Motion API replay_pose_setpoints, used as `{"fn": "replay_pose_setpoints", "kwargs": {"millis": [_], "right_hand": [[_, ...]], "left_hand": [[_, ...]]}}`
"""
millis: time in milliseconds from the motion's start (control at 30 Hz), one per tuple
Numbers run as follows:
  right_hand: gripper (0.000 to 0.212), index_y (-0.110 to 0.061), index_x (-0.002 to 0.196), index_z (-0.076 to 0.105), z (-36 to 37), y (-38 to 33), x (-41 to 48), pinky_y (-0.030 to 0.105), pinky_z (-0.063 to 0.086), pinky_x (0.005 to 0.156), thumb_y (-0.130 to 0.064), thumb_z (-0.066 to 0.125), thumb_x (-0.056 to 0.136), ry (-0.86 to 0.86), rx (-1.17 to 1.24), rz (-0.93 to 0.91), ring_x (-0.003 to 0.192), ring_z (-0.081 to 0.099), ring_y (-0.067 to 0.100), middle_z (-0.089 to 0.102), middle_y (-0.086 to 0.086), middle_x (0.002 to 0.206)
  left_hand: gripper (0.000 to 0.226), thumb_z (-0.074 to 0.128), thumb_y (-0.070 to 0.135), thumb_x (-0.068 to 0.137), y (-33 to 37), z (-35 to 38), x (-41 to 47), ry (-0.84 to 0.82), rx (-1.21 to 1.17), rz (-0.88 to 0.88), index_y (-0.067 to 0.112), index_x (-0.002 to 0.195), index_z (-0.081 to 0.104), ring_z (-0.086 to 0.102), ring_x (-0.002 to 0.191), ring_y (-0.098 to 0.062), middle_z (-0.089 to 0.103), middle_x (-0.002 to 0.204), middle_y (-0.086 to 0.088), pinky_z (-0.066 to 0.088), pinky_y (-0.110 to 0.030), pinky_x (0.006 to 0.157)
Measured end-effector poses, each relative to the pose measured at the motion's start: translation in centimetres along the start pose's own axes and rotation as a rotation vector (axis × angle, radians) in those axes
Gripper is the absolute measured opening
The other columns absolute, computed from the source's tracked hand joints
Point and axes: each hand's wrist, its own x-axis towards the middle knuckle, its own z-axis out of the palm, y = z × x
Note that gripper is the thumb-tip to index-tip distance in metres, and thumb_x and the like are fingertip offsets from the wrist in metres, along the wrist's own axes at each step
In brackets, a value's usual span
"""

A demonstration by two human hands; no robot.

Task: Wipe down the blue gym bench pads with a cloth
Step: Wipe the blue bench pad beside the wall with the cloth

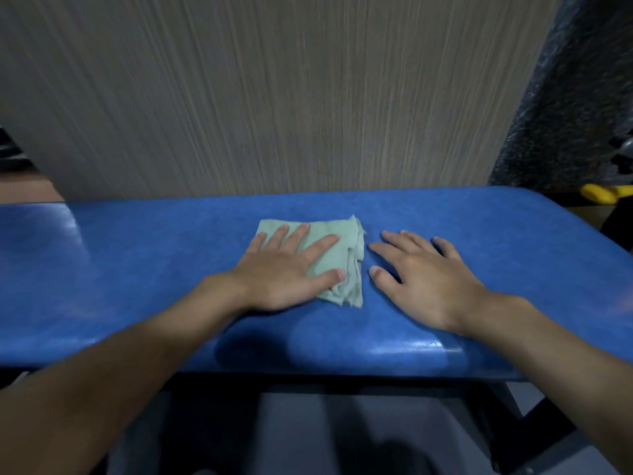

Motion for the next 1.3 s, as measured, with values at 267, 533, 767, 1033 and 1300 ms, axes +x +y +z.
{"fn": "replay_pose_setpoints", "kwargs": {"millis": [267,533,767,1033,1300], "right_hand": [[0.055,-0.038,0.151,0.021,0.2,-0.1,0.1,0.045,0.001,0.121,-0.055,0.015,0.098,0.003,-0.038,-0.005,0.150,0.000,0.009,0.008,-0.013,0.164],[0.058,-0.039,0.151,0.019,0.2,-0.1,0.2,0.045,0.001,0.121,-0.056,0.013,0.095,-0.007,-0.035,0.001,0.149,0.000,0.008,0.008,-0.014,0.163],[0.057,-0.038,0.153,0.021,0.0,-0.2,0.0,0.046,0.000,0.121,-0.054,0.018,0.099,-0.011,-0.025,-0.001,0.150,0.002,0.010,0.010,-0.012,0.164],[0.056,-0.036,0.150,0.032,-0.9,-0.1,0.1,0.051,0.003,0.120,-0.057,0.027,0.099,0.006,-0.040,-0.014,0.150,0.010,0.012,0.020,-0.010,0.162],[0.062,-0.038,0.155,0.015,-0.1,-0.5,0.3,0.051,-0.003,0.121,-0.060,0.017,0.096,-0.058,-0.028,-0.021,0.151,-0.004,0.011,0.004,-0.011,0.165]], "left_hand": [[0.074,0.014,0.085,0.083,-3.4,-2.1,12.0,0.032,-0.041,-0.082,0.057,0.150,-0.001,-0.003,0.153,-0.028,-0.004,0.167,0.002,-0.004,-0.054,0.120],[0.075,0.012,0.084,0.084,-2.8,-2.0,11.4,0.020,-0.065,-0.094,0.055,0.152,-0.002,-0.007,0.153,-0.027,-0.005,0.167,0.002,-0.007,-0.055,0.119],[0.068,0.013,0.079,0.088,-1.0,0.5,1.4,0.028,-0.005,0.008,0.058,0.148,-0.011,-0.013,0.152,-0.025,-0.013,0.167,0.003,-0.008,-0.051,0.121],[0.082,-0.002,0.085,0.066,0.9,1.9,-7.6,0.059,0.034,0.041,0.062,0.142,-0.022,-0.018,0.151,-0.020,-0.015,0.166,0.005,-0.007,-0.049,0.121],[0.069,0.014,0.081,0.086,-1.3,0.4,-0.4,0.020,0.010,-0.008,0.061,0.147,-0.010,-0.011,0.153,-0.022,-0.010,0.167,0.004,-0.005,-0.049,0.122]]}}
